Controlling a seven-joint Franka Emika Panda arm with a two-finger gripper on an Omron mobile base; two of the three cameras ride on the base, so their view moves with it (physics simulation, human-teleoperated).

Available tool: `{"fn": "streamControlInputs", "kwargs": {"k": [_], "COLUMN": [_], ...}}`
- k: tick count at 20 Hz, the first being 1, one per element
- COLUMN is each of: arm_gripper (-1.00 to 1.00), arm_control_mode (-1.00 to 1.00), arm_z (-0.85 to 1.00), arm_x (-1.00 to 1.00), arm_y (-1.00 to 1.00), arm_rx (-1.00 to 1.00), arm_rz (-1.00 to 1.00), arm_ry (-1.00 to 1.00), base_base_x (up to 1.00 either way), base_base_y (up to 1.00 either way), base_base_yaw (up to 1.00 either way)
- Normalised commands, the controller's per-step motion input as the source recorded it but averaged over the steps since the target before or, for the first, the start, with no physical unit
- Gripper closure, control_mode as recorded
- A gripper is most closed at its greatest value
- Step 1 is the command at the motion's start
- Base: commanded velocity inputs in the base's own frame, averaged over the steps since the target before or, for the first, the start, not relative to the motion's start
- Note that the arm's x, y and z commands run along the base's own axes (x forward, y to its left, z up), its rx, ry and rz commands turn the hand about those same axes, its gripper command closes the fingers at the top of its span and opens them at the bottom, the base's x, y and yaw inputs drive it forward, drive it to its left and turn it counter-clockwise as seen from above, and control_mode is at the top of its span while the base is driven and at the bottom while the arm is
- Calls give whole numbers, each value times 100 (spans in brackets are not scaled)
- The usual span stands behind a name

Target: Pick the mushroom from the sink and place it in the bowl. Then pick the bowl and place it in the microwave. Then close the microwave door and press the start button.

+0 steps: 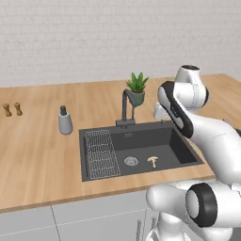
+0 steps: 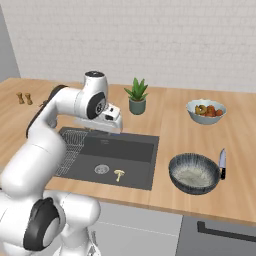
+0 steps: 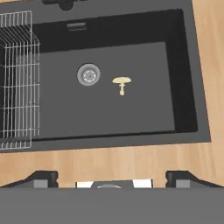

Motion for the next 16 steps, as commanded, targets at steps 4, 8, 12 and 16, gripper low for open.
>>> {"fn": "streamControlInputs", "kwargs": {"k": [4,8,12,16], "arm_gripper": [-100,-100,-100,-100], "arm_control_mode": [-100,-100,-100,-100], "arm_z": [-88,-79,-75,-74], "arm_x": [14,29,49,43], "arm_y": [-74,-44,-3,0], "arm_rx": [19,16,9,10], "arm_rz": [-15,-12,-16,-18], "arm_ry": [20,24,28,22], "base_base_x": [0,0,0,0], "base_base_y": [0,0,0,0], "base_base_yaw": [0,0,0,0]}}
